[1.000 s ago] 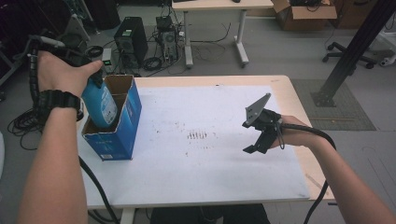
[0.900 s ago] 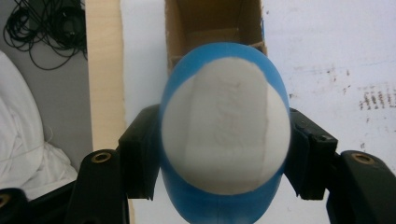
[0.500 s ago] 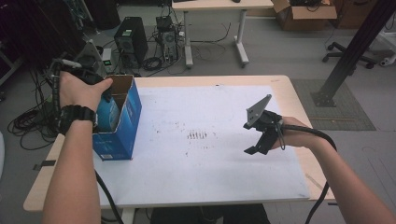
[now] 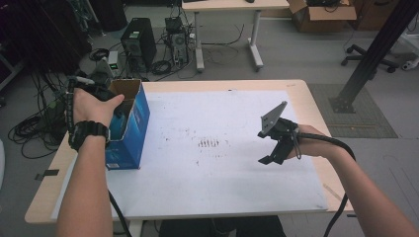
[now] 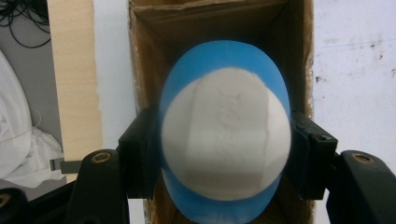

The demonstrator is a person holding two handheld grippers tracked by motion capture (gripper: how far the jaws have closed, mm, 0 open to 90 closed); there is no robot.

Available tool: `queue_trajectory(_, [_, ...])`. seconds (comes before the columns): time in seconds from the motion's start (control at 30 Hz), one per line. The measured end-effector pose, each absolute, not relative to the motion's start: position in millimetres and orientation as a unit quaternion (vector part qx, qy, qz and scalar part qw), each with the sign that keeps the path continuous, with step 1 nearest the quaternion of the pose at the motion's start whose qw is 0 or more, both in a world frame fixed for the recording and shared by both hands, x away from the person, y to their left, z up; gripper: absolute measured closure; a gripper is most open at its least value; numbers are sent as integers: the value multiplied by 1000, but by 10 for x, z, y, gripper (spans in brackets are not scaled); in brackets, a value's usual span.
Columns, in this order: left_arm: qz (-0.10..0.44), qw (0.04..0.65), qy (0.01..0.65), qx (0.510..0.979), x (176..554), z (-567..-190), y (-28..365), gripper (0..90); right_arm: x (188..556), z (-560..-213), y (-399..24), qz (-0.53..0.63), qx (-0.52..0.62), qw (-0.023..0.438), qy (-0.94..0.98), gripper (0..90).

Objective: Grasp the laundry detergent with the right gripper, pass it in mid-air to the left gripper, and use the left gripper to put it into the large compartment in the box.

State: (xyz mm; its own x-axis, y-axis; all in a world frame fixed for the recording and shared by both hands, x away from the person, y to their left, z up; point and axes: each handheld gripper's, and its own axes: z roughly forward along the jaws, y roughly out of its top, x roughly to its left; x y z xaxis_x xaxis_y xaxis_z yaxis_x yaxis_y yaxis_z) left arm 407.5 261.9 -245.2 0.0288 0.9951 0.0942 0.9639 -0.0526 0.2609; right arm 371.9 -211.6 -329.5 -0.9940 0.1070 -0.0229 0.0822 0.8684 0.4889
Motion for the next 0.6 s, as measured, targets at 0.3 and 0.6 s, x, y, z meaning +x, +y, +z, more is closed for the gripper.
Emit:
queue_trajectory(0.3, [121,57,686,715,4073,-2592,2611,381,3726,-3318,-2101,251,46,21,967,84])
queue_trajectory(0.6, [118,48,687,716,4075,-2701,2613,380,3736,-3334,-2064,252,44,18,967,84])
